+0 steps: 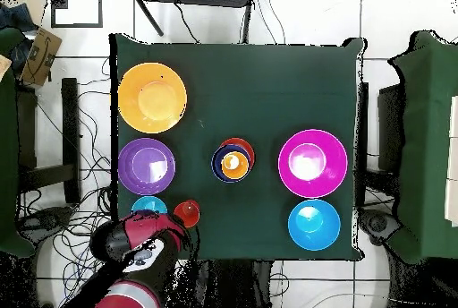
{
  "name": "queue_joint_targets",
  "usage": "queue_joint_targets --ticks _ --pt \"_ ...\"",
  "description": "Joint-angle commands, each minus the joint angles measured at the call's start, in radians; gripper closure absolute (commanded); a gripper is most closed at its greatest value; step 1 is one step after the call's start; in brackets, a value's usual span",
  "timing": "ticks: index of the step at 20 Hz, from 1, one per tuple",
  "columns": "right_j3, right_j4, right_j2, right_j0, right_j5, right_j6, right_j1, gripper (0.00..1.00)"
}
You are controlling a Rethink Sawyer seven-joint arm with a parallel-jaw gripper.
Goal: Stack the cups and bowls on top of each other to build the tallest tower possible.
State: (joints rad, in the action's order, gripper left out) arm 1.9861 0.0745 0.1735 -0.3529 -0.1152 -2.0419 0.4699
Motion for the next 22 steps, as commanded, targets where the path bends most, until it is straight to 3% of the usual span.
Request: queue_joint_targets --ticks 1,9,22 --pt "0.071 -0.008 -0.141 0.056 0.125 -0.182 -0.039 0.0" --pt "0.116 -0.043 -0.226 0.132 0.201 -0.164 -0.07 0.0" --pt "0.146 -0.058 -0.325 0.205 0.19 -0.138 -0.051 0.0"
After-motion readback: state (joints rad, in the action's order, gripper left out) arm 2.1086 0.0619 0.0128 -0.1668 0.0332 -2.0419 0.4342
